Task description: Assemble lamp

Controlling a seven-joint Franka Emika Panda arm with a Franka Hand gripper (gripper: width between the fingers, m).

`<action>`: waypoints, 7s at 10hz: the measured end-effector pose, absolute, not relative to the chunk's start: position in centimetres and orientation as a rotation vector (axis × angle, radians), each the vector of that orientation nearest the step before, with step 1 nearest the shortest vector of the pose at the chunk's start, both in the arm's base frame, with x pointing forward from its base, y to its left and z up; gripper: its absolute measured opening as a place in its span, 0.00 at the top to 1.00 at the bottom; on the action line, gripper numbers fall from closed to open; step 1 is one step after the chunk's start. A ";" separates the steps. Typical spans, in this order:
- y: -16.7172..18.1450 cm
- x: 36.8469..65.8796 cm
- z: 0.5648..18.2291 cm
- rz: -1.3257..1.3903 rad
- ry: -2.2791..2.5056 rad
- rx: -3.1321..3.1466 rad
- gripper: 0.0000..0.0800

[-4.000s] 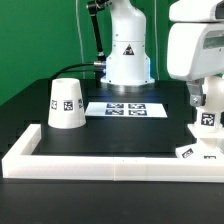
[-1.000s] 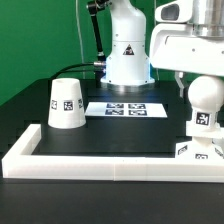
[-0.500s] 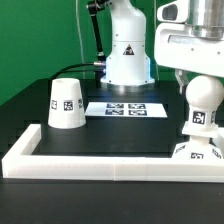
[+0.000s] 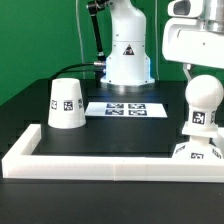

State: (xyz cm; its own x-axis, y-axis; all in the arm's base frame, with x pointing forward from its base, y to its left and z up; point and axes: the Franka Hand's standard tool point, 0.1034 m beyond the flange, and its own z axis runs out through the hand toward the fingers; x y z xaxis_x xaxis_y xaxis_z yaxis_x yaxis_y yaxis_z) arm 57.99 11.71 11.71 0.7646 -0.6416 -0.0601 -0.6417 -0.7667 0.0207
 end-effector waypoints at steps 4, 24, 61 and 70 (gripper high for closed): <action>11.7 57.7 11.6 0.108 1.080 -2.946 0.13; -5.5 50.7 9.7 0.111 0.520 -3.063 0.13; -12.4 39.6 7.3 0.028 0.102 -3.162 0.91; -6.7 41.7 11.5 0.023 0.200 -3.090 0.94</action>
Offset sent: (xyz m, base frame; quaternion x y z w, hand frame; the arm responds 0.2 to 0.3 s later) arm 0.0000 0.0000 0.0000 0.0000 0.0000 0.0000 1.0000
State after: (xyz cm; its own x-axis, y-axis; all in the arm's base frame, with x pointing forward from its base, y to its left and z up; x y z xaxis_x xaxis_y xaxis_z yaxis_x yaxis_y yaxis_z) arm 41.70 -6.73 11.49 0.9915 -0.1285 -0.0178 -0.1292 -0.9907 -0.0435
